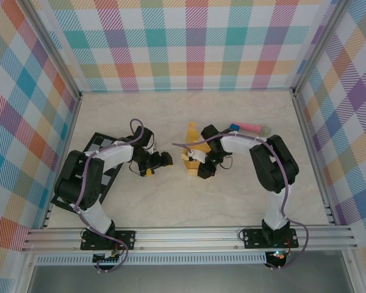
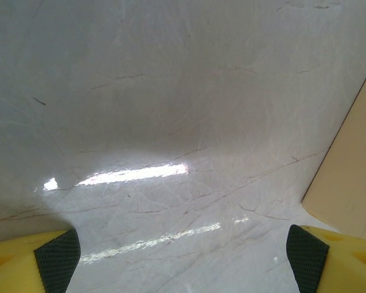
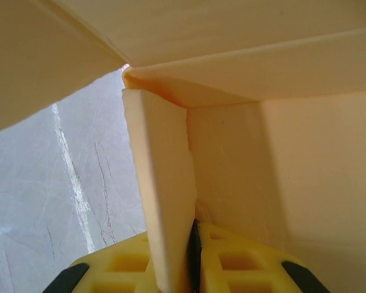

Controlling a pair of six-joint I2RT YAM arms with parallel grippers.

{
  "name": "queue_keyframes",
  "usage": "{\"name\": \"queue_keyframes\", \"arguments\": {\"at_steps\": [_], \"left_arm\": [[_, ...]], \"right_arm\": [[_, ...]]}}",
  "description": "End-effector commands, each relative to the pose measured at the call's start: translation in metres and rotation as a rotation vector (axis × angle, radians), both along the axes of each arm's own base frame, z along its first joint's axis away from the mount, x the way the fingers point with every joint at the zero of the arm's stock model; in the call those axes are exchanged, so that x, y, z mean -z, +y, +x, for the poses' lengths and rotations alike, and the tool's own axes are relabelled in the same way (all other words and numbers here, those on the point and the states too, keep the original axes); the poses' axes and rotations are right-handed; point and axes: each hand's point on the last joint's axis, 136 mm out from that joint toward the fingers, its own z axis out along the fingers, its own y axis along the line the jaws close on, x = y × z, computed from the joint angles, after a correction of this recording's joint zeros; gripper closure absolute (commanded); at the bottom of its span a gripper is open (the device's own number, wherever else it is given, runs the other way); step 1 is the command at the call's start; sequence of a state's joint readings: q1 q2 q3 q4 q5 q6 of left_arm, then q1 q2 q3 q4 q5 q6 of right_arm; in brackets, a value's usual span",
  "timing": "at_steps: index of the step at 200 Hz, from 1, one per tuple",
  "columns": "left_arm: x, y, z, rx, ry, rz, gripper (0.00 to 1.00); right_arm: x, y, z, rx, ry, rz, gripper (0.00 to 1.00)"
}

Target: Fold the paper box

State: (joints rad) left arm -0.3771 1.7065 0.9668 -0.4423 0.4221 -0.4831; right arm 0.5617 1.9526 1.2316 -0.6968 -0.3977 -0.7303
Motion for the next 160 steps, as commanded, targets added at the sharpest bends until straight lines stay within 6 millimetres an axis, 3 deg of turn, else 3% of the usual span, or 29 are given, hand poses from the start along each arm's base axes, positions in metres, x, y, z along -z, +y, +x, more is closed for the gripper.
{"name": "queue_keyframes", "arguments": {"at_steps": [1, 32, 105, 121, 160], "left_arm": [[-0.008, -0.037, 0.030, 0.063, -0.122, -0.152, 0.09], [-0.010, -0.037, 0.033, 0.055, -0.128, -0.148, 0.09], [-0.012, -0.027, 0.037, 0.025, -0.137, -0.124, 0.09], [-0.013, -0.026, 0.038, 0.021, -0.142, -0.122, 0.09], [-0.011, -0.026, 0.039, 0.015, -0.137, -0.121, 0.09]], "right_arm": [[0.014, -0.011, -0.012, 0.060, 0.086, -0.052, 0.81], [-0.005, -0.003, -0.011, 0.026, 0.054, 0.012, 0.73], [-0.061, 0.015, -0.001, -0.043, -0.184, 0.219, 0.70], [-0.059, 0.014, 0.002, -0.057, -0.209, 0.198, 0.69], [-0.033, 0.006, 0.002, -0.095, -0.200, 0.125, 0.67]]}}
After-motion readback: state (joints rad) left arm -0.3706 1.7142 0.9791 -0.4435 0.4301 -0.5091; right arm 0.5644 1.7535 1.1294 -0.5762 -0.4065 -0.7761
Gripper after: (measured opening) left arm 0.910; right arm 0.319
